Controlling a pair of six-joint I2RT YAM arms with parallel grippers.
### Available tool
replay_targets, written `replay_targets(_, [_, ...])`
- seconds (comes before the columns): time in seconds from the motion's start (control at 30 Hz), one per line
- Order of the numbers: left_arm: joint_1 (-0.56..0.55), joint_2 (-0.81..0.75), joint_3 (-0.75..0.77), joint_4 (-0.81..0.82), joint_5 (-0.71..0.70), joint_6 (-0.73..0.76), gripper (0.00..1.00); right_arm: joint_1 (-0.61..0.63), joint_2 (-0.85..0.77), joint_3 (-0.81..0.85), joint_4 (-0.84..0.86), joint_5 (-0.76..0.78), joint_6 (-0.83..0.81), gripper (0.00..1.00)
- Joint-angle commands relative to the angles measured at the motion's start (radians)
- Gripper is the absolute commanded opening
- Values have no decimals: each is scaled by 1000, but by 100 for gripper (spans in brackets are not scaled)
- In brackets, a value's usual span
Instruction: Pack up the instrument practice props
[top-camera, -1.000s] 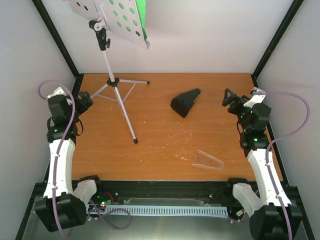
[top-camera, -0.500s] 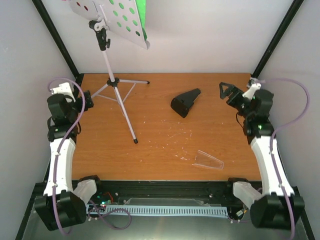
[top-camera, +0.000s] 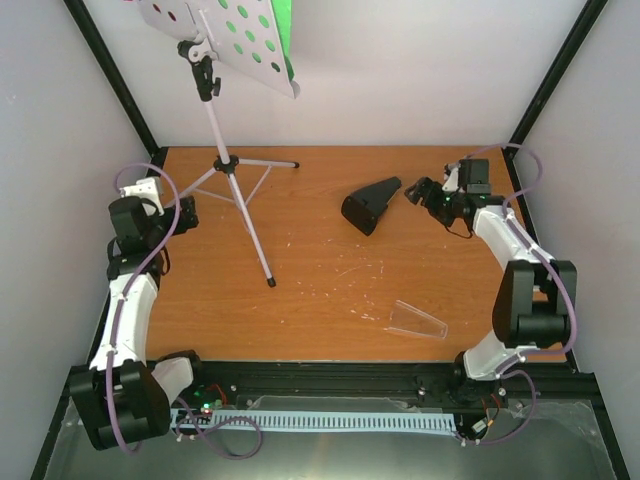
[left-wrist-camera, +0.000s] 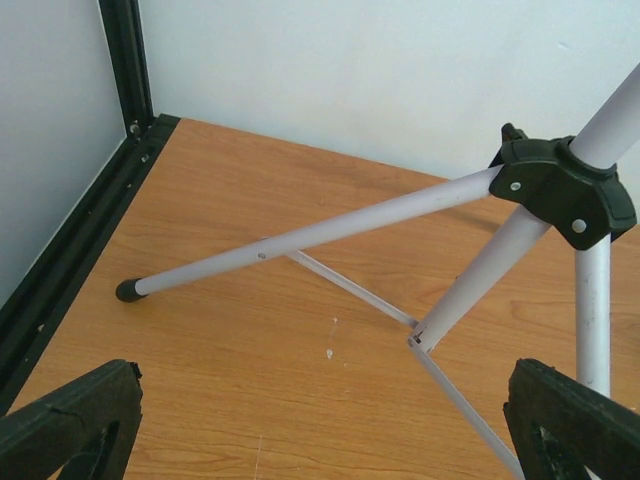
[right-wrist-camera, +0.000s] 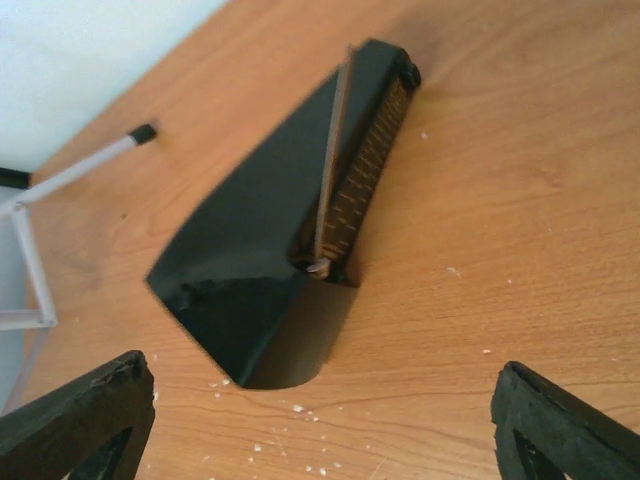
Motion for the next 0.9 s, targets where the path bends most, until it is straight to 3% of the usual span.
replay_targets(0.0, [-1,-36,26,21,-13,-7,100,34,101,63,23,26,-1,86])
replay_targets(0.17, [0,-51,17,26,-42,9,99,57,259,170,31,44,16,73])
replay_targets(0.37, [-1,-41,20,25,-54,16,100,99,362,287,44,109,30,71])
replay_targets(0.87, [-1,-49,23,23,-31,-1,100,162,360,182,176,303,174,56])
